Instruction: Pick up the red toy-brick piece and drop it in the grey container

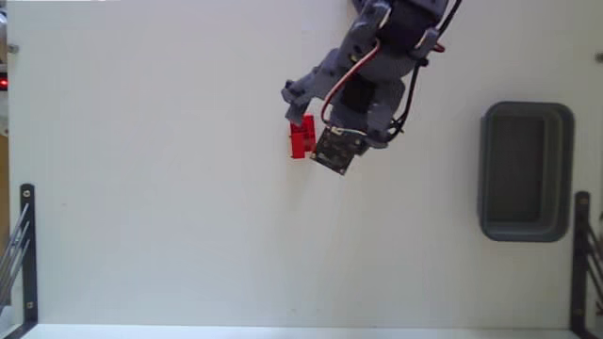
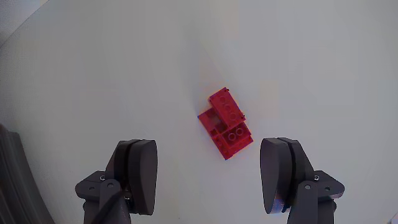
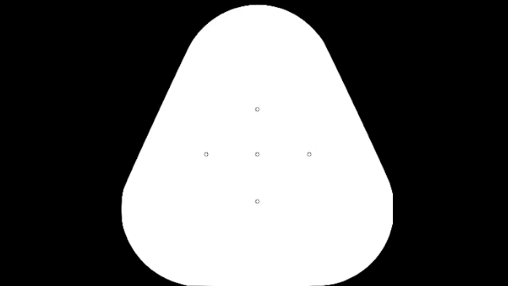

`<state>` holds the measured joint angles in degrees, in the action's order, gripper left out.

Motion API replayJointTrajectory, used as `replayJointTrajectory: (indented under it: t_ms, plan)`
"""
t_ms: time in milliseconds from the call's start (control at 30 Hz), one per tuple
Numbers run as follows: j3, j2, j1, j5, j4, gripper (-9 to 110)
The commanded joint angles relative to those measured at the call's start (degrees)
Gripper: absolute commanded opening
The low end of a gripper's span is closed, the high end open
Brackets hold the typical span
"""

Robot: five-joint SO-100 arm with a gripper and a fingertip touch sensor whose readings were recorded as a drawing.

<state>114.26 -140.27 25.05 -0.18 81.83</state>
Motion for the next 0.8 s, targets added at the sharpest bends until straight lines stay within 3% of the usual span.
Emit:
replayJointTrajectory:
  t_ms: [0,767]
  plan:
    - [0.30,-1.84,1.39,0.18,0.13,110]
    - [0.30,-1.84,2.98,0.18,0.13,110]
